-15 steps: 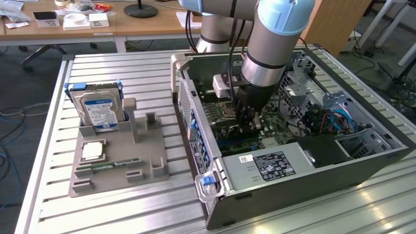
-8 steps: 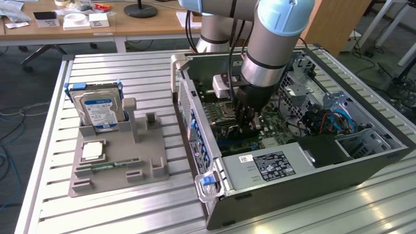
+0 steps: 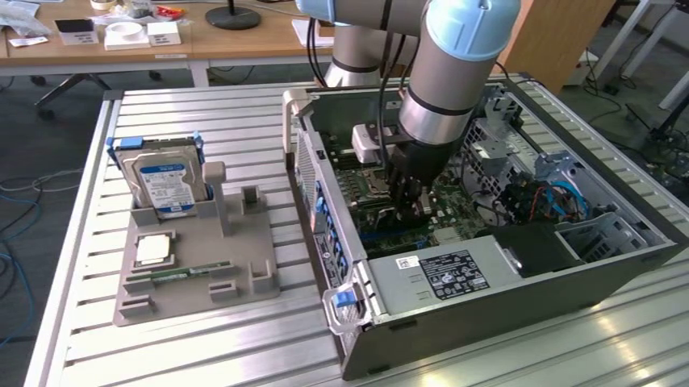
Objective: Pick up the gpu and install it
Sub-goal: 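Insert the gpu into the slot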
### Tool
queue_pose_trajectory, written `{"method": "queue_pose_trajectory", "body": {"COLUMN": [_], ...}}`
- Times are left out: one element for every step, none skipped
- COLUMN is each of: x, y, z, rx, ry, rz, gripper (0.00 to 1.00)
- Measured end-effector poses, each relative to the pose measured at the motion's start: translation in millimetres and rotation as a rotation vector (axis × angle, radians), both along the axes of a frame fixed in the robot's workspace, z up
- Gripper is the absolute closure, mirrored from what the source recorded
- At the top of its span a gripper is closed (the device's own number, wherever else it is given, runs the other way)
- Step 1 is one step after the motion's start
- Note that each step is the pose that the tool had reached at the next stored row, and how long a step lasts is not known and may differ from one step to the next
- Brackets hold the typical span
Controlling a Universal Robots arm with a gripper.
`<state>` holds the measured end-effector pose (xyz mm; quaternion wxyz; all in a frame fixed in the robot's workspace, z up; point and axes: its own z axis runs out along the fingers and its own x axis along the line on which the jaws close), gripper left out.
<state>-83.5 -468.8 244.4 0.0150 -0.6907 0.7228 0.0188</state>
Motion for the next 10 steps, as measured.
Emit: {"method": "queue_pose_trajectory", "body": {"x": [0.0,0.0,0.0,0.0,0.0,0.0,0.0,0.0,0.0,0.0], "y": [0.0,0.0,0.0,0.0,0.0,0.0,0.0,0.0,0.0,0.0], "z": [0.0,0.0,-0.1,0.0,0.0,0.0,0.0,0.0,0.0,0.0], "rx": [0.0000,0.0001,0.0001,0.0001,0.0001,0.0001,0.0001,0.0000,0.0001,0.0001], "ry": [0.0000,0.0000,0.0000,0.0000,0.0000,0.0000,0.0000,0.0000,0.0000,0.0000], "rz": [0.000,0.000,0.000,0.000,0.000,0.000,0.000,0.000,0.000,0.000], "gripper": [0.73,0.73,0.73,0.73,0.73,0.73,0.73,0.73,0.73,0.73]}}
